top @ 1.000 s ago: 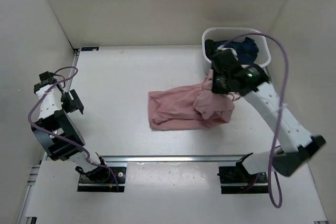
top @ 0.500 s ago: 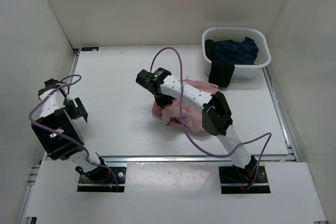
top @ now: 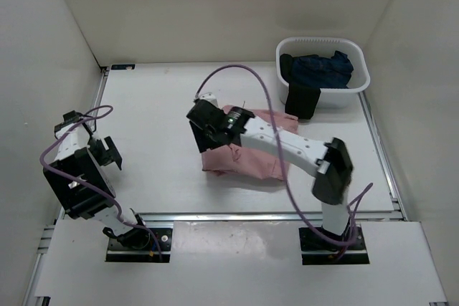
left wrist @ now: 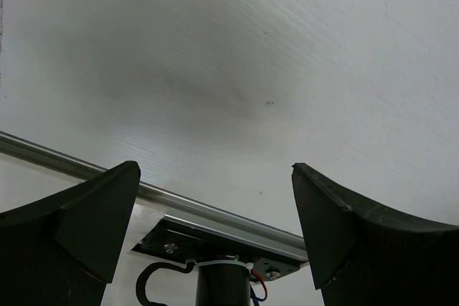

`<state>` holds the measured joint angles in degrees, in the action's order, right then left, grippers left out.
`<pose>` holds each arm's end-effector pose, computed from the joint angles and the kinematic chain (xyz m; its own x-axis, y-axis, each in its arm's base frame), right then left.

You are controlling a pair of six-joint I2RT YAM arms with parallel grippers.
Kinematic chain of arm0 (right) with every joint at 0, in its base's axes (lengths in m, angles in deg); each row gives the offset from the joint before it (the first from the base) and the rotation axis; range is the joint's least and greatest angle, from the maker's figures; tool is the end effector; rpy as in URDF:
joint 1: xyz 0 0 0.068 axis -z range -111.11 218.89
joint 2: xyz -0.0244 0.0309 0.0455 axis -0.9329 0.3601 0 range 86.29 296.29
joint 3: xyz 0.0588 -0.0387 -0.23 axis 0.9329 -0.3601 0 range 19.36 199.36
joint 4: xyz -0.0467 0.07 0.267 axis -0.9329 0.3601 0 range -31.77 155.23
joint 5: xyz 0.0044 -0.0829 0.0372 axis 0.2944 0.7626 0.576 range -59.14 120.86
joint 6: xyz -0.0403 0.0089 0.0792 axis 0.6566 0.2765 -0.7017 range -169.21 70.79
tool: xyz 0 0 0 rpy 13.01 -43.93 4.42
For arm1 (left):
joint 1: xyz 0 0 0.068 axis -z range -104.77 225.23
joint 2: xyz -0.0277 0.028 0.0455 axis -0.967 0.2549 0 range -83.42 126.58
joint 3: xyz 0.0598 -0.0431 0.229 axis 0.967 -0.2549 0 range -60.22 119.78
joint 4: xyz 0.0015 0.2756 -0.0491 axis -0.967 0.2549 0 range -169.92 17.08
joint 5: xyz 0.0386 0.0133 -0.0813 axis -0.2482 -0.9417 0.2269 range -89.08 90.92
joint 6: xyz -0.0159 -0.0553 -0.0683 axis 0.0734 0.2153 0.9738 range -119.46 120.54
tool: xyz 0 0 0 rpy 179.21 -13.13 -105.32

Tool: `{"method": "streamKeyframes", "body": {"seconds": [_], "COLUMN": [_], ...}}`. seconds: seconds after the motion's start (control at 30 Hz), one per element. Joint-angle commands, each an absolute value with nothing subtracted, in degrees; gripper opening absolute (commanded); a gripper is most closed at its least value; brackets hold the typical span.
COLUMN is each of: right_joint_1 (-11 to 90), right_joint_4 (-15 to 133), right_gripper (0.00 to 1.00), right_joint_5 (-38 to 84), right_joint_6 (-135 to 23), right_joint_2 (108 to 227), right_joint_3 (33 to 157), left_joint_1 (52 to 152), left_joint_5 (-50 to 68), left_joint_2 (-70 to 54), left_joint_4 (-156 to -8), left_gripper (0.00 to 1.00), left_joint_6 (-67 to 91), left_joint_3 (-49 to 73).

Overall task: Fold and stack the trousers
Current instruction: Fold the trousers

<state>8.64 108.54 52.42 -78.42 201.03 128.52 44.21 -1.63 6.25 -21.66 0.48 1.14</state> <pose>0.2581 0.3924 0.2342 -0.7027 -0.3148 -0.6380 -0.4151 0.9098 0.0082 0.2461 0.1521 0.1181 -0.8560 -0.5136 -0.0597 -0.5163 0.8553 0.0444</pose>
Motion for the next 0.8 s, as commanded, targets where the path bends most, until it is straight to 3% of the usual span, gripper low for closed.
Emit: {"method": "streamKeyframes", "body": {"seconds": [0.0,0.03,0.07,0.13,0.2,0.33,0.43,0.53,0.57,0.6,0.67,0.7,0.77], "right_joint_1": [9.12,10.00,11.92,12.56,13.08,13.08,13.08,13.08,13.08,13.08,13.08,13.08,15.36], "right_joint_4": [98.24,98.22,98.22,96.56,95.94,98.47,103.20,103.93,102.80,102.18,101.04,100.25,100.77], "right_gripper": [0.64,0.49,0.22,0.05,0.00,0.00,0.00,0.00,0.05,0.19,0.28,0.40,0.45], "right_joint_5": [56.43,54.96,52.85,47.94,42.57,33.87,33.32,35.51,36.56,37.97,44.17,46.48,49.92], "right_joint_6": [-80.48,-81.71,-83.82,-83.84,-83.22,-79.80,-77.95,-77.33,-77.33,-78.03,-79.17,-80.05,-84.17], "right_joint_2": [187.22,186.58,186.58,187.36,190.33,199.04,204.94,203.64,201.97,197.78,189.80,186.96,179.33], "right_joint_3": [116.95,114.39,110.89,108.23,107.34,112.51,117.51,117.63,116.66,115.52,111.13,109.38,103.93], "left_joint_1": [44.12,44.12,44.12,44.12,44.12,44.12,44.12,44.12,44.12,44.12,44.12,44.12,44.12], "left_joint_5": [-1.54,-1.54,-1.54,-1.54,-1.54,-2.07,-2.59,-3.12,-3.12,-3.12,-3.12,-3.12,-2.60], "left_joint_2": [3.59,2.98,2.98,2.98,2.98,2.45,1.92,1.31,1.31,1.31,0.78,0.78,0.78], "left_joint_4": [-22.18,-22.18,-22.18,-22.18,-22.18,-22.18,-21.65,-21.65,-21.65,-21.65,-21.65,-21.65,-21.65], "left_gripper": [0.99,0.99,1.00,1.00,1.00,1.00,1.00,1.00,1.00,1.00,1.00,1.00,1.00], "left_joint_6": [0.54,0.54,0.54,0.54,0.54,0.54,0.54,0.54,0.54,0.54,0.54,0.54,0.54], "left_joint_3": [0.86,0.25,0.24,0.24,-0.28,-0.28,-0.81,-1.33,-1.34,-1.34,-1.34,-1.34,-1.34]}}
